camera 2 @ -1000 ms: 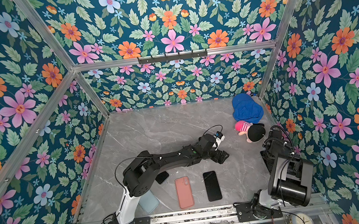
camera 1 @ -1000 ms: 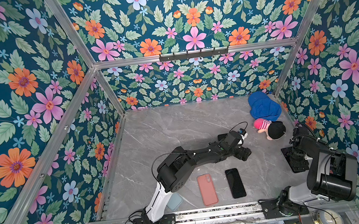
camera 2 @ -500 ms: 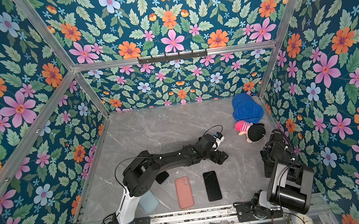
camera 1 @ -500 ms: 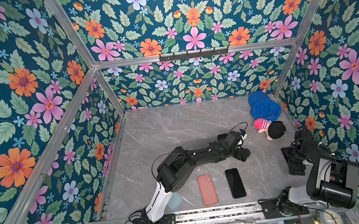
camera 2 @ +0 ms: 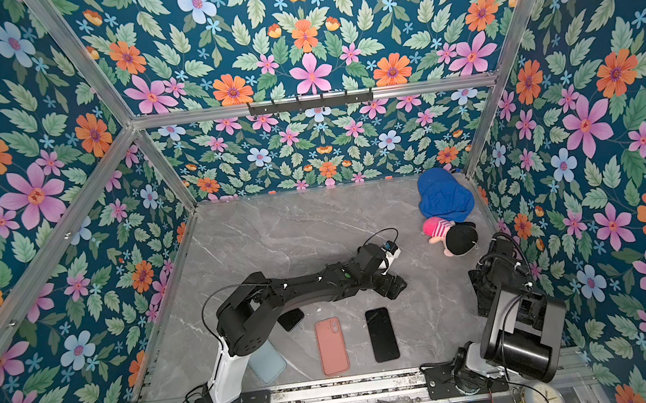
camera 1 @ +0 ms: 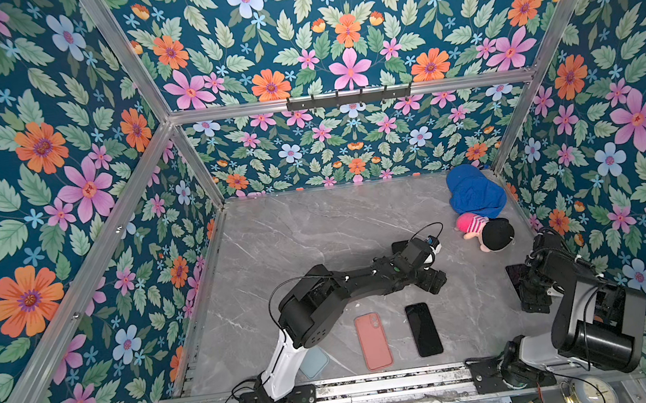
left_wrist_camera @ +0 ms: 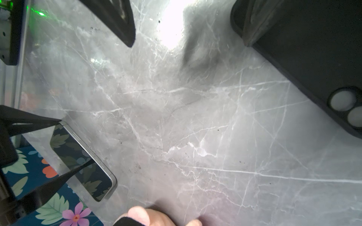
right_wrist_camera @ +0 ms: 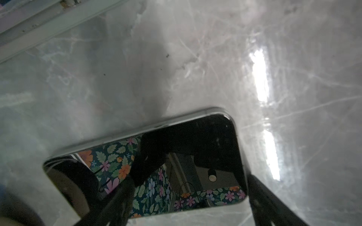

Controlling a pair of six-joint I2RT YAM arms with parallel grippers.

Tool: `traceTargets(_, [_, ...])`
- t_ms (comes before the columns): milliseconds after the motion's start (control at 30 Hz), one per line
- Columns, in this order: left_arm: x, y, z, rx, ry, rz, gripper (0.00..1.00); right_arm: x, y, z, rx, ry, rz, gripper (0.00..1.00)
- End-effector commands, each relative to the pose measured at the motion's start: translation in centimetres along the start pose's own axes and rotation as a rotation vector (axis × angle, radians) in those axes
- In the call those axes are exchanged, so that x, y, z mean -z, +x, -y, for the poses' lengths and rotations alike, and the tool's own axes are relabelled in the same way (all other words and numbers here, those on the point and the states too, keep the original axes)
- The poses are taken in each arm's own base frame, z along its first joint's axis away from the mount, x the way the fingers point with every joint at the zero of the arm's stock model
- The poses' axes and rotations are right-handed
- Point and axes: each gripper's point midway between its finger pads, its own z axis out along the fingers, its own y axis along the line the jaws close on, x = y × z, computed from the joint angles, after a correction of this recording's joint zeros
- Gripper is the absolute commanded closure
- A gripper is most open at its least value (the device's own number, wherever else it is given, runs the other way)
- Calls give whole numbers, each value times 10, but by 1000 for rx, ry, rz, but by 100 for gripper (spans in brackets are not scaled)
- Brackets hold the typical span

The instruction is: Put the phone into the phone case

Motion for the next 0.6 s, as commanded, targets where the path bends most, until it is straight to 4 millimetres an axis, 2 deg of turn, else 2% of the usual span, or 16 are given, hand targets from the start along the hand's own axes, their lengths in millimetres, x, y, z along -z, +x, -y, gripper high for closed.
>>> traceTargets(0, [3, -7, 1, -11, 0, 22, 13, -8, 17, 7, 70, 41, -63, 15])
traceTargets(400, [6, -9, -3, -1, 2, 37, 12, -13, 48, 0, 235, 75, -80, 23])
traceTargets(567, [9, -9, -5, 4, 2, 44, 12, -7, 60, -12, 284, 60, -59, 23])
